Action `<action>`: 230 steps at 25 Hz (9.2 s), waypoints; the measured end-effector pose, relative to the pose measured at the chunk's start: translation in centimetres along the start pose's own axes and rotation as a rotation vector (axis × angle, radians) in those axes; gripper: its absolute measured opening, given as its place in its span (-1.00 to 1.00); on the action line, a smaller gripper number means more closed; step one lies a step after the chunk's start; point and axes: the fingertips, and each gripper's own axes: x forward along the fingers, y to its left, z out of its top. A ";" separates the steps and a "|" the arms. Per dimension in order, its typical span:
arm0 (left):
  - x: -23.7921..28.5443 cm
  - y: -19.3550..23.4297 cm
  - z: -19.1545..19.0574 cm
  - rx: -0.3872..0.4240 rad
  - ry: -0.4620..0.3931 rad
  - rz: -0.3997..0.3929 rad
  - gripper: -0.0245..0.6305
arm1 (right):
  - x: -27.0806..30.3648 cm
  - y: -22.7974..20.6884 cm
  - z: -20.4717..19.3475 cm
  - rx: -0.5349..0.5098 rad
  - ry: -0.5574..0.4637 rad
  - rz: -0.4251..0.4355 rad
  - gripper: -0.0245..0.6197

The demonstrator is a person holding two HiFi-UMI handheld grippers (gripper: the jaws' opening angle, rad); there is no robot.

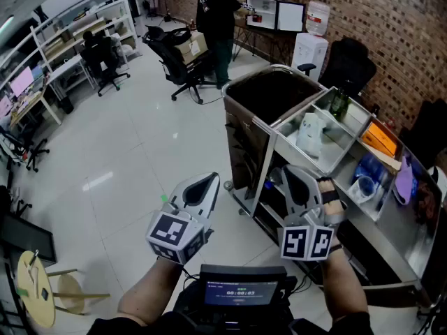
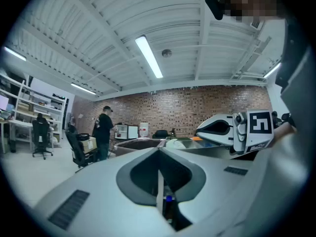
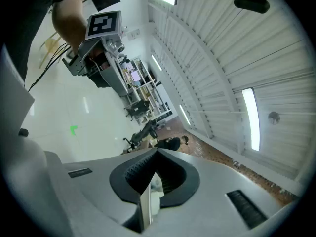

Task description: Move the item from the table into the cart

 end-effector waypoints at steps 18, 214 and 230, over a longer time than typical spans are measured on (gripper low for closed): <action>-44.4 55.2 -3.5 -0.090 0.004 0.647 -0.89 | 34.2 24.6 58.3 0.110 -0.510 0.351 -0.92; -46.3 122.2 -8.2 -0.043 0.090 -0.321 -0.93 | 76.6 42.4 96.9 1.110 0.029 -0.060 -0.68; -24.4 71.0 -7.6 0.007 0.056 -1.010 -0.93 | 37.9 30.0 61.2 1.104 0.419 -0.746 -0.68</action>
